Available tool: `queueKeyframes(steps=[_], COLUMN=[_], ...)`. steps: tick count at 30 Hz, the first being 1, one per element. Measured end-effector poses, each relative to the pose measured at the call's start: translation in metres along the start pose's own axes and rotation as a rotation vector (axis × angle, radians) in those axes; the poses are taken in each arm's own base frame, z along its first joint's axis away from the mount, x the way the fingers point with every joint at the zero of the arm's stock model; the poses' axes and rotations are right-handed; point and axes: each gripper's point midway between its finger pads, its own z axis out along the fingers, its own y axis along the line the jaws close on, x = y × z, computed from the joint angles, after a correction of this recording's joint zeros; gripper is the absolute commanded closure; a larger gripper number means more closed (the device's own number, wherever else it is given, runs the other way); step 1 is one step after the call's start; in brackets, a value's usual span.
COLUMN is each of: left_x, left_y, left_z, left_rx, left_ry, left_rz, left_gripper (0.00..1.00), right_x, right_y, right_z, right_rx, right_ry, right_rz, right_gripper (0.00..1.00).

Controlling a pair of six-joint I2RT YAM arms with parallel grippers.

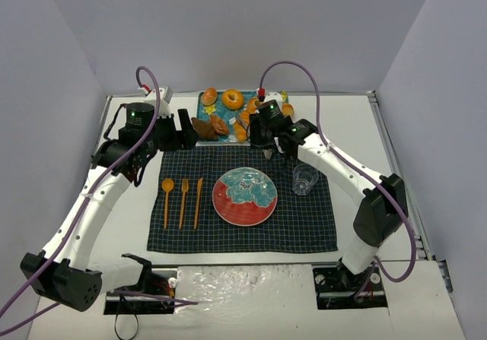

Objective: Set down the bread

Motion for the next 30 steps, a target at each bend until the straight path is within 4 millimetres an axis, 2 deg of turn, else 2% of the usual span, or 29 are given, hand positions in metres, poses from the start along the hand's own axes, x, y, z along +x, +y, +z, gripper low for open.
queueKeyframes(steps=[5,20,25,30], left_x=[0.001,0.001,0.001,0.001], left_y=[0.000,0.000,0.000,0.000], left_z=[0.000,0.000,0.000,0.000], left_rx=[-0.001,-0.001,-0.001,-0.001], left_ry=[0.001,0.001,0.001,0.001], left_rz=[0.000,0.000,0.000,0.000], left_gripper=[0.27,0.27,0.27,0.27], right_x=[0.014,0.038,0.045,0.044], right_y=[-0.002,-0.003,-0.004,-0.003], right_z=[0.015,0.053,0.062,0.063], right_rx=[0.018,0.046,0.055,0.054], right_ry=[0.036,0.098,0.116,0.113], right_rz=[-0.010,-0.027,-0.032,-0.031], right_gripper=[0.54,0.54,0.54,0.54])
